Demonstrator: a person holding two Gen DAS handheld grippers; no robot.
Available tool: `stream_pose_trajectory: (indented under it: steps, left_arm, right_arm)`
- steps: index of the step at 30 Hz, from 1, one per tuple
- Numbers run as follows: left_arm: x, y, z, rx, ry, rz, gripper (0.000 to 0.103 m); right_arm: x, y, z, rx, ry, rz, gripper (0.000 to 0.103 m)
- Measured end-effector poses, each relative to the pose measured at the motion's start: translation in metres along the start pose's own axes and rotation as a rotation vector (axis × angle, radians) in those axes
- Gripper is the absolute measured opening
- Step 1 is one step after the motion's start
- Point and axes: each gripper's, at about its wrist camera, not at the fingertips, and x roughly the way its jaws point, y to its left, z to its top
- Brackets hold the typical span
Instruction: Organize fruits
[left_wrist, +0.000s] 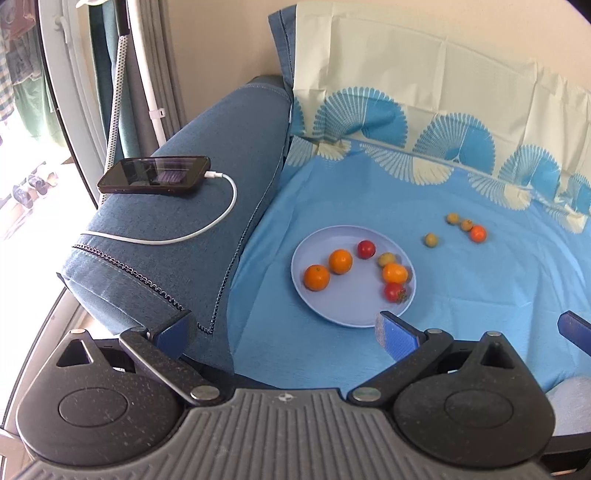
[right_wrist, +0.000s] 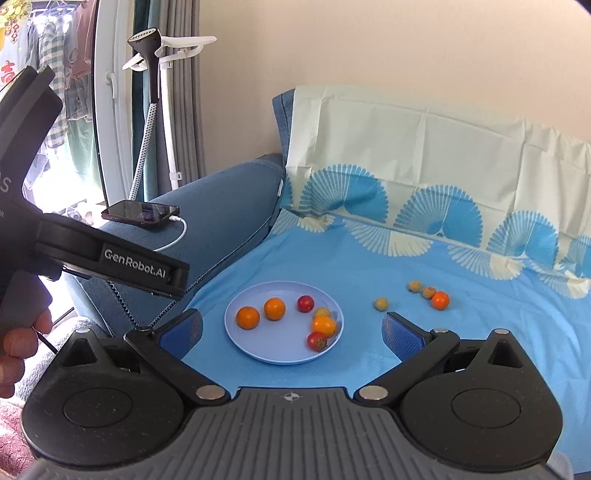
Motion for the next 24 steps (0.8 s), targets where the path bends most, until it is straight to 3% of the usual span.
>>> stream_pose_trajectory:
  steps: [11, 16, 24]
  left_arm:
    - [0.042, -0.020, 0.013, 0.044, 0.101, 0.030, 0.103]
    - [0.070, -0.049, 0.040, 0.066, 0.126, -0.003, 0.103]
    - [0.137, -0.129, 0.085, 0.121, 0.169, -0.105, 0.103]
  right_arm:
    - [0.032, -0.020, -0.010, 0.063, 0.049, 0.017, 0.102]
    - [0.060, -0.063, -0.011, 0.127, 0.055, -0.104, 0.102]
    - [0.104, -0.145, -0.016, 0.233, 0.073, -0.276, 0.102]
